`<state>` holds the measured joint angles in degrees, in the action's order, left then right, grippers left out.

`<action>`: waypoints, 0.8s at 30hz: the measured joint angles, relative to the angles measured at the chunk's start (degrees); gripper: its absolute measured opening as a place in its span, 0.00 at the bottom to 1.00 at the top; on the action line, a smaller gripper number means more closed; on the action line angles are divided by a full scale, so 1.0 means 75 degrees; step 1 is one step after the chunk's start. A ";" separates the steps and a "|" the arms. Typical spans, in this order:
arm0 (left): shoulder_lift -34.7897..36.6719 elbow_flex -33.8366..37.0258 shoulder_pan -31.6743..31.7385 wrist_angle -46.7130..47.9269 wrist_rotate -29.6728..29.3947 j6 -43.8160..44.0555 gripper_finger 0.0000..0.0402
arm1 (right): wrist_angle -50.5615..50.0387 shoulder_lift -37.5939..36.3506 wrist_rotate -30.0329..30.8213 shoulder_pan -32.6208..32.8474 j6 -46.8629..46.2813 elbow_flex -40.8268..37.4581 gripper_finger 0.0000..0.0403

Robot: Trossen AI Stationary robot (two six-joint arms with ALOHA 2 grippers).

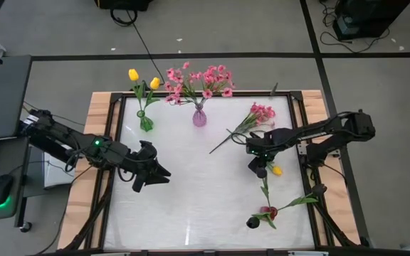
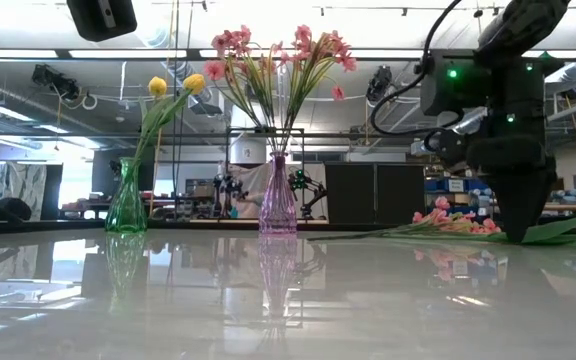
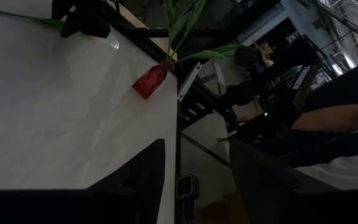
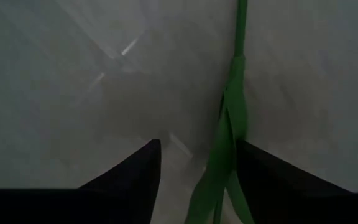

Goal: Sort flowers into vase by color
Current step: Put the yellow flower into the green vase

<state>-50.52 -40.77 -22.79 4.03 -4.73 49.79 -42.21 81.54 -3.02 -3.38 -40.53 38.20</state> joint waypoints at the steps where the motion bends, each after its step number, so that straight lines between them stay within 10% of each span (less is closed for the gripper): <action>1: 0.0000 0.0000 0.0000 0.0000 0.0000 0.0000 0.46 | 0.0009 -0.0003 0.0008 0.0000 0.0010 0.0000 0.53; 24: 0.0000 0.0000 0.0000 0.0000 0.0000 0.0000 0.46 | -0.0023 -0.0012 0.0229 -0.0023 0.0291 0.0000 0.12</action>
<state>-50.52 -40.77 -22.79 4.03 -4.73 49.79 -42.38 81.45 -1.31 -3.55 -38.35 38.20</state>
